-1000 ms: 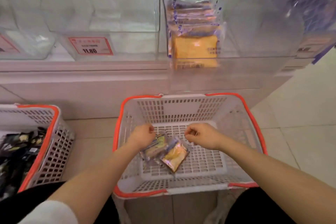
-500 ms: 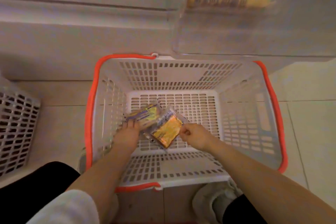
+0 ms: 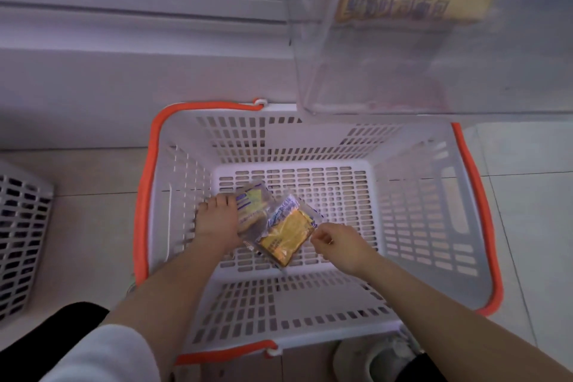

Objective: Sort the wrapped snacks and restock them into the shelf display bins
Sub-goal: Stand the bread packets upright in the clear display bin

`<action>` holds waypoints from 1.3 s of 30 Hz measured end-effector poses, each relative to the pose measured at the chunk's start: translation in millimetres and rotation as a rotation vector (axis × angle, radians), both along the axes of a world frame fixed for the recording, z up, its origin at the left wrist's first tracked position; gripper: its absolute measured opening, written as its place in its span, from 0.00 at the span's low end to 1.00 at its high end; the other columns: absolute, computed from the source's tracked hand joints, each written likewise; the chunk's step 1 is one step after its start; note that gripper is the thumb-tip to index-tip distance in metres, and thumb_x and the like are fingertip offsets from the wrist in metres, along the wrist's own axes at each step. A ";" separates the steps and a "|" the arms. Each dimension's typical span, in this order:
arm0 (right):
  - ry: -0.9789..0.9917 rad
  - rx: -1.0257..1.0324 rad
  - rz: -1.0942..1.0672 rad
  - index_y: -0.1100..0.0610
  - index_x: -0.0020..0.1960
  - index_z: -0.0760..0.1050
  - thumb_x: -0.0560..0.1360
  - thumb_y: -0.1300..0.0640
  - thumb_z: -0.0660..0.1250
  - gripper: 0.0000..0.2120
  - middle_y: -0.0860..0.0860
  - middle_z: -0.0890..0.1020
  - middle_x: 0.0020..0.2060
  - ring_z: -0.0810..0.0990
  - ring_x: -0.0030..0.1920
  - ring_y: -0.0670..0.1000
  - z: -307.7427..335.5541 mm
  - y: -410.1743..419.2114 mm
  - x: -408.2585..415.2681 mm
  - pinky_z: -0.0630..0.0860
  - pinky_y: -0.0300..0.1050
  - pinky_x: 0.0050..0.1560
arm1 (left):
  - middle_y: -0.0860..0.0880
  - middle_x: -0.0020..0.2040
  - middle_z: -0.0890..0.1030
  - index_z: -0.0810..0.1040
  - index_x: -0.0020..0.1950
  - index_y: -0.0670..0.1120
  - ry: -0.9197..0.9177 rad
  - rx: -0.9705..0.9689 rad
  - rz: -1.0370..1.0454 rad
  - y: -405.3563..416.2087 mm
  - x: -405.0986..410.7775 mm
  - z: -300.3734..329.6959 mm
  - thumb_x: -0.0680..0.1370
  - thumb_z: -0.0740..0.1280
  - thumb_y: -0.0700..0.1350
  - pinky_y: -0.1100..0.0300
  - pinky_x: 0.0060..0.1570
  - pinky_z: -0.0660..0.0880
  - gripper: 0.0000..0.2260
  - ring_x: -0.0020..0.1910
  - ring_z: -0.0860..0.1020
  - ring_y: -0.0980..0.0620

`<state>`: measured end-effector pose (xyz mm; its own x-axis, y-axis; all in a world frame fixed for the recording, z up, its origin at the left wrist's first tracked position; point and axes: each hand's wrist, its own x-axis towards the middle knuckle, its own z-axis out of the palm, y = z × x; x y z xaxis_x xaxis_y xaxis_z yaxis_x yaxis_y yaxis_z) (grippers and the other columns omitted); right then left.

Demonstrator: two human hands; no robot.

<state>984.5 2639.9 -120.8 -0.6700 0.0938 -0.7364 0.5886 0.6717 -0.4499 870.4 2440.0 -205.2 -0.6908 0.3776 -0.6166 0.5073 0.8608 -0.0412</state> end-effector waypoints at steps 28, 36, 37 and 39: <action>-0.098 -0.668 -0.914 0.51 0.44 0.77 0.69 0.44 0.70 0.11 0.47 0.83 0.29 0.79 0.25 0.44 145.4 -15.1 34.3 0.69 0.34 0.26 | 0.45 0.58 0.80 0.78 0.60 0.40 0.269 0.817 -0.828 -15.1 49.5 260.0 0.65 0.76 0.49 0.53 0.55 0.77 0.26 0.57 0.79 0.48; 0.178 -0.503 -0.820 0.57 0.51 0.76 0.74 0.33 0.54 0.29 0.53 0.79 0.31 0.77 0.30 0.50 184.4 0.8 44.6 0.73 0.40 0.34 | 0.50 0.46 0.82 0.77 0.49 0.46 -0.039 1.188 0.056 -14.6 54.8 285.6 0.72 0.72 0.42 0.60 0.51 0.73 0.08 0.46 0.79 0.52; 0.285 -0.486 -0.844 0.56 0.50 0.75 0.75 0.35 0.55 0.25 0.51 0.77 0.33 0.76 0.32 0.49 187.2 2.8 45.2 0.73 0.41 0.37 | 0.50 0.43 0.82 0.77 0.46 0.45 -0.120 1.232 0.177 -13.7 55.5 289.1 0.73 0.71 0.41 0.58 0.49 0.75 0.05 0.44 0.79 0.53; 0.476 -0.532 -0.822 0.53 0.48 0.77 0.77 0.42 0.57 0.17 0.49 0.77 0.36 0.77 0.37 0.49 193.8 3.4 46.5 0.74 0.43 0.44 | 0.53 0.39 0.82 0.76 0.45 0.46 -0.286 1.339 0.390 -10.8 58.5 295.9 0.75 0.68 0.38 0.62 0.43 0.77 0.03 0.40 0.80 0.56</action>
<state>1031.0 2643.3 73.1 -0.7755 0.3892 -0.4971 0.4577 -0.1959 -0.8673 928.9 2429.2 90.7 -0.7992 0.5950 -0.0854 0.0842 0.2513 0.9642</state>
